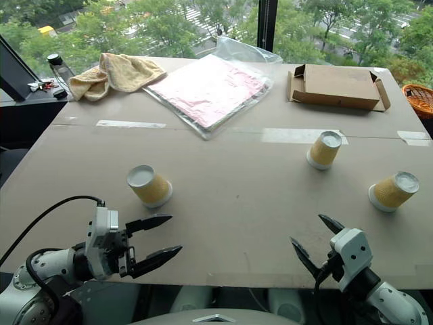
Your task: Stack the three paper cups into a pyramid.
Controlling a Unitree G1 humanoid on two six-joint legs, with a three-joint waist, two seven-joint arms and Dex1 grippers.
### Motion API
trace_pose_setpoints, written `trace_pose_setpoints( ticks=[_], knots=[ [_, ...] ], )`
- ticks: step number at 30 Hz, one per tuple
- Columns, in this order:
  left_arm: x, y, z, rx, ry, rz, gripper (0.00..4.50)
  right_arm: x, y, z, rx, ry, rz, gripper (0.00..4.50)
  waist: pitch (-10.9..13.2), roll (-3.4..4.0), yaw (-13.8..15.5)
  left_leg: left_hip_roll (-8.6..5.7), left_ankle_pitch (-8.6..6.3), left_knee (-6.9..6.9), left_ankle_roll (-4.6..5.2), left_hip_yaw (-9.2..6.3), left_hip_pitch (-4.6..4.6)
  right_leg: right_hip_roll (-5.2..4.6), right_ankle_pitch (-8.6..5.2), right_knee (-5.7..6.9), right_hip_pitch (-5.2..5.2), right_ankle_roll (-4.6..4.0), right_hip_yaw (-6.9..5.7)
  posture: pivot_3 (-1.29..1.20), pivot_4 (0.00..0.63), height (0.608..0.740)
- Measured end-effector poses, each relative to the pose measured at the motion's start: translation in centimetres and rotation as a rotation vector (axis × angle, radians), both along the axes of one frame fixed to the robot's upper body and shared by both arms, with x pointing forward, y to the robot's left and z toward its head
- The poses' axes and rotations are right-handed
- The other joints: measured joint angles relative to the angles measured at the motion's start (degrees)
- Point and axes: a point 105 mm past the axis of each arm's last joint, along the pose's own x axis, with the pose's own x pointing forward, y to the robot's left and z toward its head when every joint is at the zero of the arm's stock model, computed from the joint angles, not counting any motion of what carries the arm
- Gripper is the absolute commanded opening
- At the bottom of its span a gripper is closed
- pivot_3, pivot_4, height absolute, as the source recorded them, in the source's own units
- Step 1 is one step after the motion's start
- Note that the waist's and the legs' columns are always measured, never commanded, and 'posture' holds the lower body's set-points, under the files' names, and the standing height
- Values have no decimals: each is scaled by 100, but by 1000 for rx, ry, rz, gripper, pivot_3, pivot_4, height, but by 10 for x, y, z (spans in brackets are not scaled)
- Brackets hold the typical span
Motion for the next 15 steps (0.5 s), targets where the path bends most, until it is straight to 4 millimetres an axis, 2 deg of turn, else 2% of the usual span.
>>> trace_pose_setpoints(
  ticks=[3, 6, 8, 11, 15],
  knots=[
    [0, 5, 0, -27, 4, 18, 4500, 7, 6, 8, 28, -28, 24, 4360, 2, 3, -25, 3, 0, 0, 0, 3, 2, 1, 1, 0, 0, -2, 1, 0, 150, 740],
    [9, 20, 2, -119, -12, 153, 4500, 20, 31, 47, 96, -175, 180, 4360, 0, 2, -62, 10, 0, 1, 1, 11, 8, 6, 0, 2, 0, 3, 5, 0, 150, 740],
    [7, 32, 0, -139, -3, 227, 4500, 16, 44, 65, 111, -222, 294, 4360, -9, -12, -24, 10, 0, 0, 0, 1, 4, 11, 2, 2, 1, -2, -1, 0, 150, 740],
    [-10, 68, -12, -109, 46, 378, 4500, 9, 54, 72, 130, -201, 440, 4360, -11, -20, -3, 10, -3, -1, 3, -3, -6, 13, 2, -9, 1, -13, -7, 0, 150, 740],
    [-13, 81, -11, -101, 15, 452, 4500, 2, 62, 76, 132, -185, 576, 4360, -12, -22, 9, 9, -3, 1, 4, -1, -2, 11, 1, -12, 5, -10, -6, 0, 150, 740]
  ],
)
